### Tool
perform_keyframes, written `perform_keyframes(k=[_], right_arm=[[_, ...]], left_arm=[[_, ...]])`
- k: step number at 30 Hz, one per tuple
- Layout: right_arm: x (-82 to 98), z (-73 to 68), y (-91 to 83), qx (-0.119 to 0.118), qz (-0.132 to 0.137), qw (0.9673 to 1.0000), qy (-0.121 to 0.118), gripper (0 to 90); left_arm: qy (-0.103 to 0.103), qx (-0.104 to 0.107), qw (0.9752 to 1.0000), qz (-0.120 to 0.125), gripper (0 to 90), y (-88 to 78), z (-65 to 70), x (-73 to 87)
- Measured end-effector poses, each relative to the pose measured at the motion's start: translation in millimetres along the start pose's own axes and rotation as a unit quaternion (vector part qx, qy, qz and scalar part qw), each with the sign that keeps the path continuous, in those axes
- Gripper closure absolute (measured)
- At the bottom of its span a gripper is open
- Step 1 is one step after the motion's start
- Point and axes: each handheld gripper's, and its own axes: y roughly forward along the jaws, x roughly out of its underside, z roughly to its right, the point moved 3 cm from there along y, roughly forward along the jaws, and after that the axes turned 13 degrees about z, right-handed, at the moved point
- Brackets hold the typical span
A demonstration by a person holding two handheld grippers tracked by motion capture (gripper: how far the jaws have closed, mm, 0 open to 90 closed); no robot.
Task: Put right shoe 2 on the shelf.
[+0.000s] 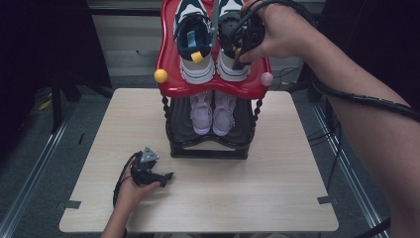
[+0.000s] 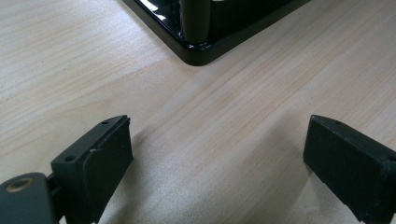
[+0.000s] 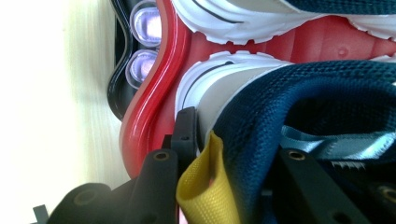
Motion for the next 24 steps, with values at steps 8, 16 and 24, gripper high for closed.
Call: perform_keyframes(k=[8, 16, 24], right_arm=[[-2.3, 0.9, 0.8, -0.004, 0.003, 1.0000, -0.006, 69.2], [-3.2, 1.9, 1.1, -0.003, 0.004, 1.0000, 0.005, 68.9], [-2.3, 2.0, 1.5, 0.001, 0.007, 1.0000, 0.004, 66.4]], left_arm=[[0.000, 0.000, 1.0000, 0.000, 7.5, 0.0, 0.0, 0.0], [0.000, 0.000, 1.0000, 0.000, 7.5, 0.0, 0.0, 0.0], [0.000, 0.000, 1.0000, 0.000, 7.5, 0.0, 0.0, 0.0]])
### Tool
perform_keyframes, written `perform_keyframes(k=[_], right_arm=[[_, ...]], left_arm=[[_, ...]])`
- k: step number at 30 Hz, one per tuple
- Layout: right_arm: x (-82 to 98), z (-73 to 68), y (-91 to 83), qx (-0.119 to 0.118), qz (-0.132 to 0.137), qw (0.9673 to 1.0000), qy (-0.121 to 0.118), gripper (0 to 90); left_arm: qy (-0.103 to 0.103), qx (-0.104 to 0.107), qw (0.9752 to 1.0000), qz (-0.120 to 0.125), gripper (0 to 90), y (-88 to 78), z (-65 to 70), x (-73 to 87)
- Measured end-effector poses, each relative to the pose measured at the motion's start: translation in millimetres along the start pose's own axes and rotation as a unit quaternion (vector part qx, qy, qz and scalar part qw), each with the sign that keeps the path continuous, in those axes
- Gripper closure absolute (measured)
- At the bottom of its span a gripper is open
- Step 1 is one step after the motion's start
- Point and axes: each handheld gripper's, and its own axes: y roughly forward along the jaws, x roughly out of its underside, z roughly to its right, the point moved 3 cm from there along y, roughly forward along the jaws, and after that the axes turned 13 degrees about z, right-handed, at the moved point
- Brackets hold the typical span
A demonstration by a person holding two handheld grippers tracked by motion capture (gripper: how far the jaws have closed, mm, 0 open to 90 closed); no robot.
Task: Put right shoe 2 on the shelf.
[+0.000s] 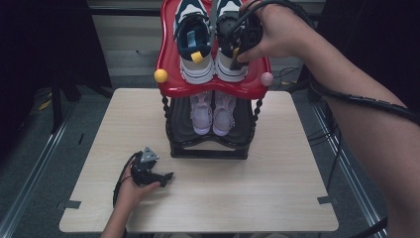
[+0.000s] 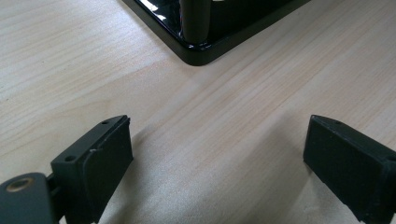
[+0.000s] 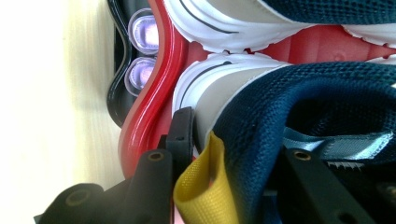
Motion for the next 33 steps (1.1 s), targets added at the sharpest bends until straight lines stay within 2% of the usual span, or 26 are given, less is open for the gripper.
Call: perform_keyframes(k=[7, 9, 13, 15, 20, 23, 25, 33], right_arm=[[0.2, 0.7, 0.1, -0.002, 0.006, 0.9998, 0.018, 54.1], [0.4, 0.6, -1.1, -0.005, 0.008, 0.9993, 0.037, 49.3], [0.5, 1.1, -5.8, -0.015, 0.021, 0.9979, 0.060, 41.8], [0.7, 1.6, -8.0, -0.018, 0.027, 0.9968, 0.074, 33.8], [0.4, 1.5, -13.3, -0.014, 0.045, 0.9939, 0.100, 23.3], [1.0, 0.6, -16.6, -0.016, 0.051, 0.9919, 0.115, 20.4], [2.2, -0.9, -17.7, -0.028, 0.050, 0.9912, 0.119, 17.9], [4.1, -5.4, -27.4, -0.036, 0.049, 0.9904, 0.124, 14.6]], left_arm=[[0.000, 0.000, 1.0000, 0.000, 7.5, 0.0, 0.0, 0.0], [0.000, 0.000, 1.0000, 0.000, 7.5, 0.0, 0.0, 0.0], [-0.001, 0.000, 1.0000, 0.000, 7.5, 0.0, 0.1, 0.0], [0.000, 0.000, 1.0000, 0.000, 7.5, 0.0, 0.1, 0.0], [0.000, 0.000, 1.0000, 0.000, 7.4, 0.0, 0.0, 0.0], [0.000, 0.000, 1.0000, 0.000, 7.4, 0.1, 0.0, 0.0], [-0.001, 0.000, 1.0000, 0.000, 7.4, 0.1, 0.1, 0.0], [0.000, 0.000, 1.0000, 0.000, 7.4, 0.1, 0.1, 0.0]])
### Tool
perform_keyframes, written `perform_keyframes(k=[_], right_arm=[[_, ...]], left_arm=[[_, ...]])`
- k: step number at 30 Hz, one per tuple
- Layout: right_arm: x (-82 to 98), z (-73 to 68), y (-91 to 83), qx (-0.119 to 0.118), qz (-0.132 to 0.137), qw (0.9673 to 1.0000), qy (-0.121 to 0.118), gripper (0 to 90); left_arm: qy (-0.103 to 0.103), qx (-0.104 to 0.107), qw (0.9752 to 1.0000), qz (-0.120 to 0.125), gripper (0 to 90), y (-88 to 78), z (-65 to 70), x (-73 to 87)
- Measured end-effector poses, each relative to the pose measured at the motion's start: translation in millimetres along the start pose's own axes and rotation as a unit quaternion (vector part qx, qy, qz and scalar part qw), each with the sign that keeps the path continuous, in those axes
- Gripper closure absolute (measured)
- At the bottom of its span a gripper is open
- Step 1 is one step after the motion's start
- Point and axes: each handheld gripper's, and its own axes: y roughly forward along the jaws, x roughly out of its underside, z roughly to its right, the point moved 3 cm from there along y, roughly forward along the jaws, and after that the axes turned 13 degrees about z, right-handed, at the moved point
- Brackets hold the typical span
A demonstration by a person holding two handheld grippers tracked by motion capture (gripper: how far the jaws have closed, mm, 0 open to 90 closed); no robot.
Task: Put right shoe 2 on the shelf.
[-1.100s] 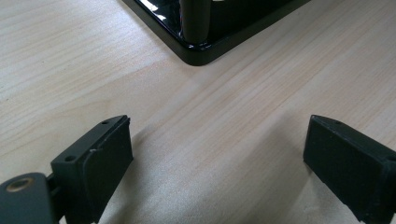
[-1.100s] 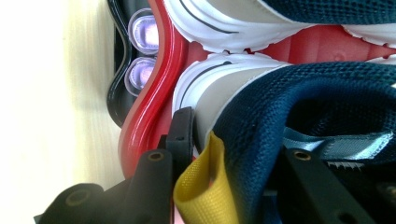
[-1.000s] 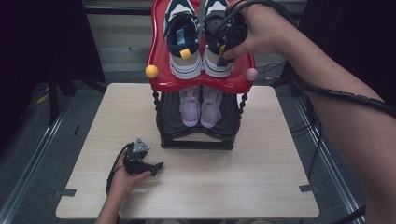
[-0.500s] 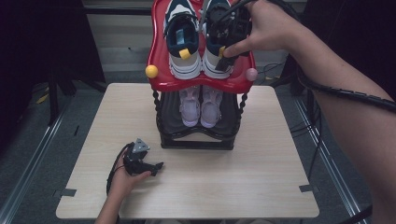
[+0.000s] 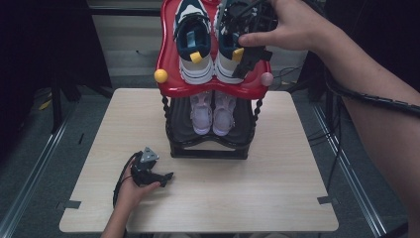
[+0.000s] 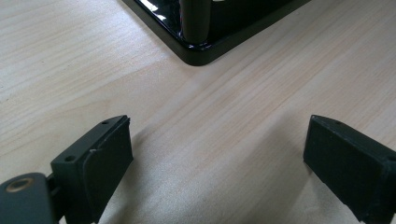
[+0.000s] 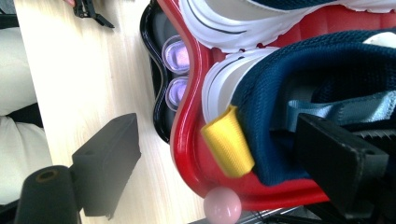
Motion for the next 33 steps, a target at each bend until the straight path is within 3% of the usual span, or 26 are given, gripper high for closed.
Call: perform_keyframes(k=[15, 33], right_arm=[[18.1, -8.7, -22.1, -0.006, -0.011, 0.9998, 0.014, 14.7], [43.7, -20.6, -25.4, -0.047, -0.034, 0.9978, 0.031, 17.9]], left_arm=[[0.000, 0.000, 1.0000, 0.000, 7.4, 0.0, -0.1, 0.0], [0.000, 0.000, 1.0000, 0.000, 7.4, 0.0, 0.0, 0.0]])
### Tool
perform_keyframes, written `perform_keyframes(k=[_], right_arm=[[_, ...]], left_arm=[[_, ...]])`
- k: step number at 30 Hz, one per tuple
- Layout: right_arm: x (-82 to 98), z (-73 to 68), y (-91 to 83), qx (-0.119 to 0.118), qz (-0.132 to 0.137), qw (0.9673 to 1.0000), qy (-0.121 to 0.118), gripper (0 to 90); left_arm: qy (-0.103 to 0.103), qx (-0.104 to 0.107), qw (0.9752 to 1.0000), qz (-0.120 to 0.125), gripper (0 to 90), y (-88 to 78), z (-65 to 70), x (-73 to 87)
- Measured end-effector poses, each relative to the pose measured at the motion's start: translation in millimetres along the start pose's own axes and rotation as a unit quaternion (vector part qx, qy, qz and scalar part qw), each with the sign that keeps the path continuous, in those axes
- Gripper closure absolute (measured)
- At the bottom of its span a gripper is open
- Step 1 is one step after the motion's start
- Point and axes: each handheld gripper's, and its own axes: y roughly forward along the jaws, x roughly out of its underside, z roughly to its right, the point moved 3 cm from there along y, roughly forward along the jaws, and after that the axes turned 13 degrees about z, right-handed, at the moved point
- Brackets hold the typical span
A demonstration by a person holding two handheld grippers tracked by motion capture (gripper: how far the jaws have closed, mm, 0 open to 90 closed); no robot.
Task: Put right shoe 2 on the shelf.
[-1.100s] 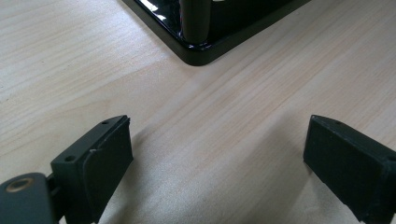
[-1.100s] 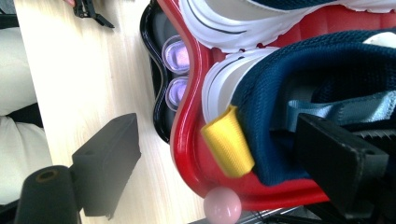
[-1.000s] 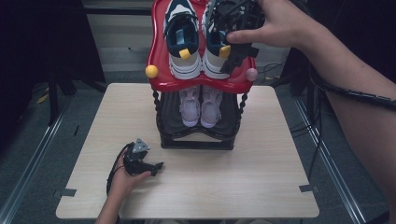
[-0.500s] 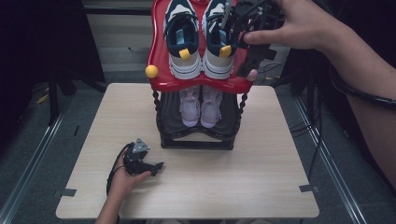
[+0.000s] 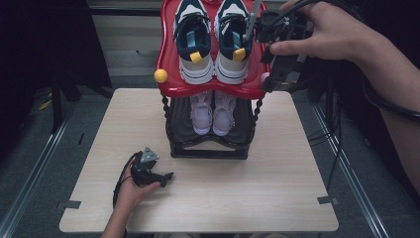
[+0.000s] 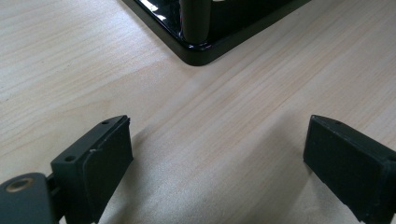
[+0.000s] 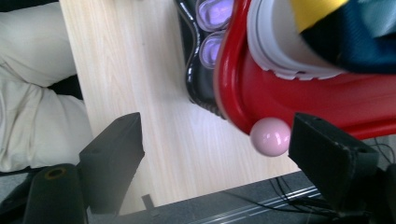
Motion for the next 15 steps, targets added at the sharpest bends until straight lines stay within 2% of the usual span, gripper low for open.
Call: perform_keyframes(k=[2, 15], right_arm=[[4.0, -2.6, 0.1, -0.010, 0.001, 0.9999, 0.004, 18.6], [31.6, -9.8, 6.6, -0.036, -0.032, 0.9986, 0.021, 19.8]], left_arm=[[0.000, 0.000, 1.0000, 0.000, 7.4, 0.0, 0.0, 0.0], [0.000, 0.000, 1.0000, 0.000, 7.4, 0.0, 0.0, 0.0]])
